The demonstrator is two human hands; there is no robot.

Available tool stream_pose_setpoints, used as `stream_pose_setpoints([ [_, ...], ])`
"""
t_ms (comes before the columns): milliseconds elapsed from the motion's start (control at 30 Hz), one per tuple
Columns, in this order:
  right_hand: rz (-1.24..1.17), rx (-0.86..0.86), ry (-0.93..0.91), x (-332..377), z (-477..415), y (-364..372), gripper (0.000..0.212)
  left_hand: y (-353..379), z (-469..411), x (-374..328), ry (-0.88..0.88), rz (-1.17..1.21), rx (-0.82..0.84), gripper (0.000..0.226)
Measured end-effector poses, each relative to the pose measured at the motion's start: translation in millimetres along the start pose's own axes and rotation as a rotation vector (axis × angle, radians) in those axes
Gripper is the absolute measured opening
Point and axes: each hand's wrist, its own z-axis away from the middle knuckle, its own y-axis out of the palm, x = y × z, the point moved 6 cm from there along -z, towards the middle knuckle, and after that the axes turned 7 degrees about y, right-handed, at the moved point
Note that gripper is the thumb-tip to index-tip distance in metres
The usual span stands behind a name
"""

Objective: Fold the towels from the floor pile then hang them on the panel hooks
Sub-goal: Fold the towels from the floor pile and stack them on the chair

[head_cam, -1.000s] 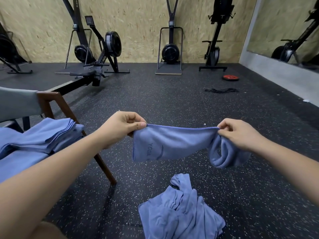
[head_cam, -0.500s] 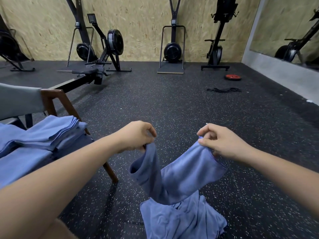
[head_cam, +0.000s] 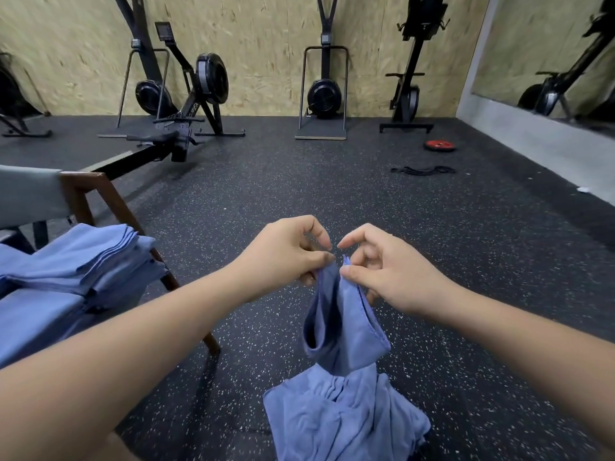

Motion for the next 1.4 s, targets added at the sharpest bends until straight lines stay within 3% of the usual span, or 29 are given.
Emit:
stream_pose_setpoints([
  [367,-0.202,-0.039,0.033,0.4,-1.4,0.3,0.035,2.3,2.2,-18.6,0.115,-0.051,-0.066,0.028],
  [533,-0.118,-0.106,0.042,-2.2,-0.8,-3.5,0.028,8.4,2.4,-18.7,0.155,-0.065,-0.046,0.025],
  [667,0.042,-0.162,0.019,-8.9,-4.4,-9.5,0.006,8.1,2.6,-22.6,0.185,-0.048,-0.047,0.027],
  [733,0.119,-0.202,-0.009,-10.1,-5.0,-15.0,0.010,6.9,2.6,-24.0,0.204,-0.049,-0.029,0.031],
  [1000,0.165,-0.300,-0.055,-2.4,-0.1,-25.5,0.025,-3.1,-0.4,-28.2,0.367,-0.479,0.002,0.023],
  [1200,0.058,-0.243,-0.106,-1.4,-2.7,-21.0,0.021,5.2,1.4,-28.6,0.405,-0.432,-0.052,0.015],
  [1333,-0.038,-0.220,-0.149,1.2,-2.2,-21.8,0.017,13.6,0.3,-22.5,0.357,-0.549,0.010,0.037],
  [1400,-0.040,-0.224,-0.153,1.3,-1.9,-24.2,0.014,14.4,-0.4,-18.4,0.332,-0.638,0.047,0.036],
])
